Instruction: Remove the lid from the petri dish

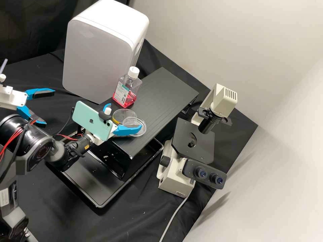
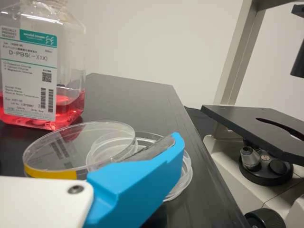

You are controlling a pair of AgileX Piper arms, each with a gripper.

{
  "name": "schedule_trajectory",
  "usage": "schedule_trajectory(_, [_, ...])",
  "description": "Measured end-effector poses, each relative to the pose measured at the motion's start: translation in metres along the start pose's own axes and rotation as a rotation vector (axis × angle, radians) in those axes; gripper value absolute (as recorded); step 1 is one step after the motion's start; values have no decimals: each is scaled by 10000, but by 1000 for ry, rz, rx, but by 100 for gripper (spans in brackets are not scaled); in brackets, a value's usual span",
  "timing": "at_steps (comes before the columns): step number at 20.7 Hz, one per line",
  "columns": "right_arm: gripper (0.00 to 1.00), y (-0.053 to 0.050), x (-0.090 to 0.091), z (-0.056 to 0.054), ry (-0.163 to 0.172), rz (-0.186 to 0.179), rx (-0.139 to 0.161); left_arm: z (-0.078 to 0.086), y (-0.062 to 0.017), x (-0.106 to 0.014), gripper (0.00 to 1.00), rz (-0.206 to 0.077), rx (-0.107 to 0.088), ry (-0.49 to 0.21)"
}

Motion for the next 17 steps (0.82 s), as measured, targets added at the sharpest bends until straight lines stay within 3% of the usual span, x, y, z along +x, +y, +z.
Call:
schedule_trajectory(7, [100,-2,1,3,-2,0,-6,0,0,0,100,0,0,0])
schedule_trajectory(8, [0,-2,1,3,-2,0,-6,0,0,0,100,0,0,0])
schedule_trajectory(17, [0,7,1,4,-3,10,-3,0,0,0,100,0,0,0])
